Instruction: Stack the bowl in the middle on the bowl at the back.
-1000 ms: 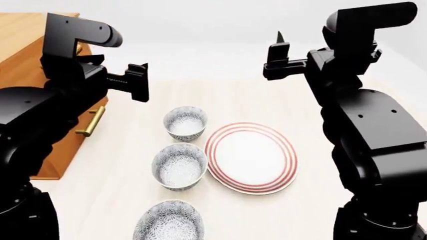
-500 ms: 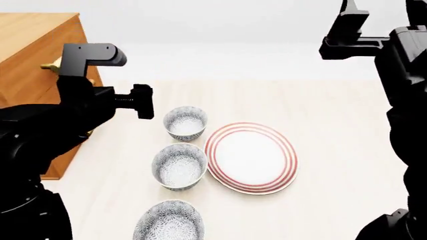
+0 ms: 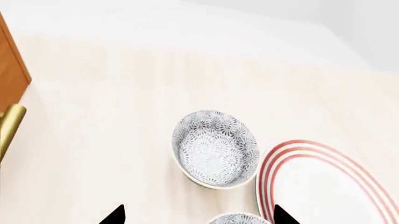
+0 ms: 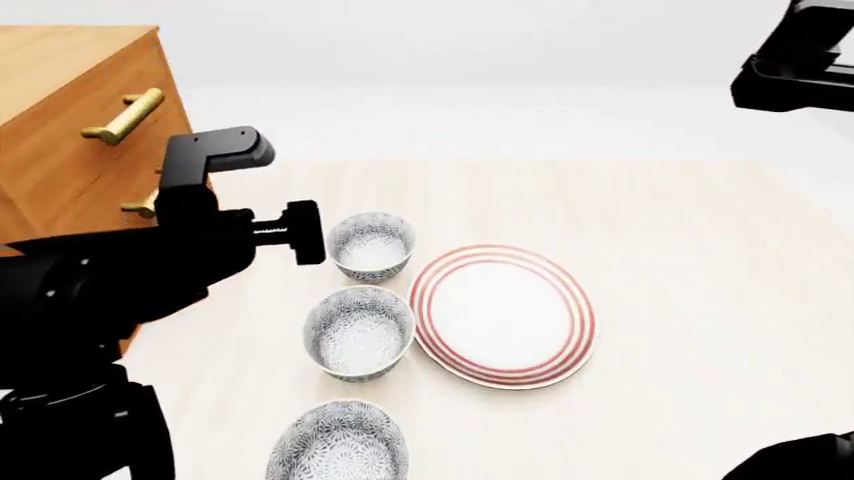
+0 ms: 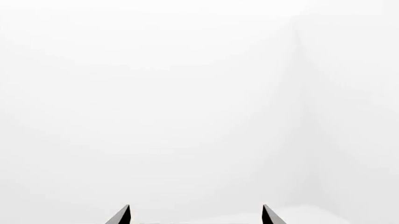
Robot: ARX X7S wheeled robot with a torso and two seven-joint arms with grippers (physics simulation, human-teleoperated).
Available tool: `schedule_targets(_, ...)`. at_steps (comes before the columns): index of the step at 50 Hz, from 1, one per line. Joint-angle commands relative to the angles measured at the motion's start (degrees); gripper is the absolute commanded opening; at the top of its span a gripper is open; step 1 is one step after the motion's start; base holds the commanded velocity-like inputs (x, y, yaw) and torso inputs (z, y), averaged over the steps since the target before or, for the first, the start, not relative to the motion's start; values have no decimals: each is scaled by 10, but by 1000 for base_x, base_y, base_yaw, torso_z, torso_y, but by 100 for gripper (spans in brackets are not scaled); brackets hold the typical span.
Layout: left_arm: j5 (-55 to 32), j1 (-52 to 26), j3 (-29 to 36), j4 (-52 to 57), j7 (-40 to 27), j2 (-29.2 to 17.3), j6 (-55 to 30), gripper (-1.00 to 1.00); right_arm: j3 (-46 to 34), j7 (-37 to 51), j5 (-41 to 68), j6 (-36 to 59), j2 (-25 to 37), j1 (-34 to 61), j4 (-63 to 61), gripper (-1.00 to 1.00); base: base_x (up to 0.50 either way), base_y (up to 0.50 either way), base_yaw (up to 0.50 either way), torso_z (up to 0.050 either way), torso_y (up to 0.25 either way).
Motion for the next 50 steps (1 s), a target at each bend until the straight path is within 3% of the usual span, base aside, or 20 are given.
schedule_targets(1, -12, 0, -1, -21, -15, 2, -33, 100, 0, 7, 1, 2, 3, -1, 3, 100, 0, 0, 0, 0, 0)
schedule_targets(13, -129, 17, 18, -30, -94, -29, -36, 100, -3, 10, 3, -2, 4, -8, 6, 100, 0, 0, 0, 0, 0)
schedule_targets(32, -262, 54, -7, -46, -224, -38, -33, 100, -14, 14, 3, -19, 4, -26, 16, 100, 0, 0, 0, 0, 0)
schedule_targets(50, -298, 70, 6, -66, -250, -43, -4, 100, -14, 15, 10, -20, 3, -36, 17, 100, 0, 0, 0, 0, 0)
